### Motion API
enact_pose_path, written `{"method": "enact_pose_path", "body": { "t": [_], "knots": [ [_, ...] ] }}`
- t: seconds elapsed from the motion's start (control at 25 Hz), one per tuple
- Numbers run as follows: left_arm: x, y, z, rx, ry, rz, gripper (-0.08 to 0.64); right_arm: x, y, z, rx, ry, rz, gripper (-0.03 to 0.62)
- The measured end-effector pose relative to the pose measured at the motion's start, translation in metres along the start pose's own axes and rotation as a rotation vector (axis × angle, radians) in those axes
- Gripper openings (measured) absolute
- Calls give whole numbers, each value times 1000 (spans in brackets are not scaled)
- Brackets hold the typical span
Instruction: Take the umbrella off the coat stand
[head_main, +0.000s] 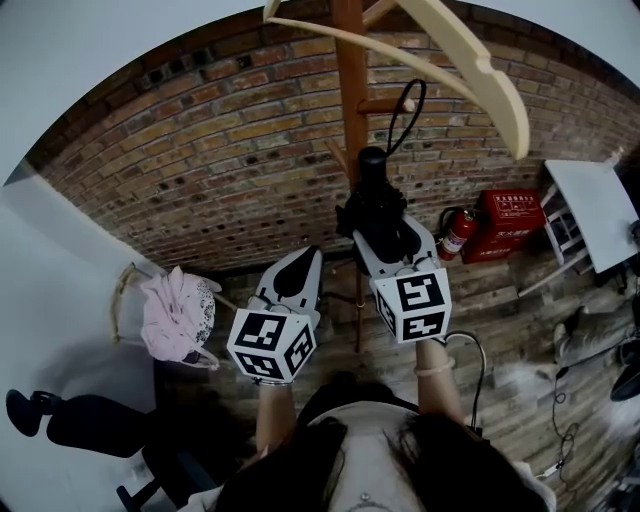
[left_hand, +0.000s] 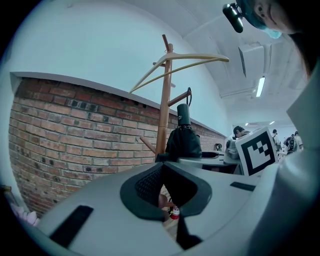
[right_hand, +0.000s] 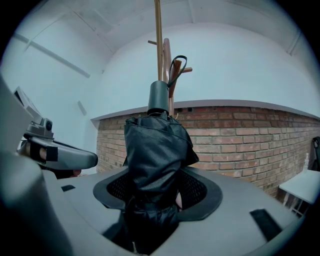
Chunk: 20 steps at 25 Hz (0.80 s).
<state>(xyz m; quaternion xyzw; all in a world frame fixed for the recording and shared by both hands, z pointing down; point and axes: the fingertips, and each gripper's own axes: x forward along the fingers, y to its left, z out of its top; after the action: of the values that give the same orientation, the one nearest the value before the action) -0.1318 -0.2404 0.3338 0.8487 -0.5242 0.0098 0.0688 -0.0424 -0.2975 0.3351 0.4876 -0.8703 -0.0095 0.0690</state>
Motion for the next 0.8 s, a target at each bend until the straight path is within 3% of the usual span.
{"method": "enact_pose_path", "body": {
  "t": [0.8],
  "knots": [
    [-19, -34, -1, 7, -10, 5, 9, -41, 1, 3, 13, -29, 16, 278]
  ]
}}
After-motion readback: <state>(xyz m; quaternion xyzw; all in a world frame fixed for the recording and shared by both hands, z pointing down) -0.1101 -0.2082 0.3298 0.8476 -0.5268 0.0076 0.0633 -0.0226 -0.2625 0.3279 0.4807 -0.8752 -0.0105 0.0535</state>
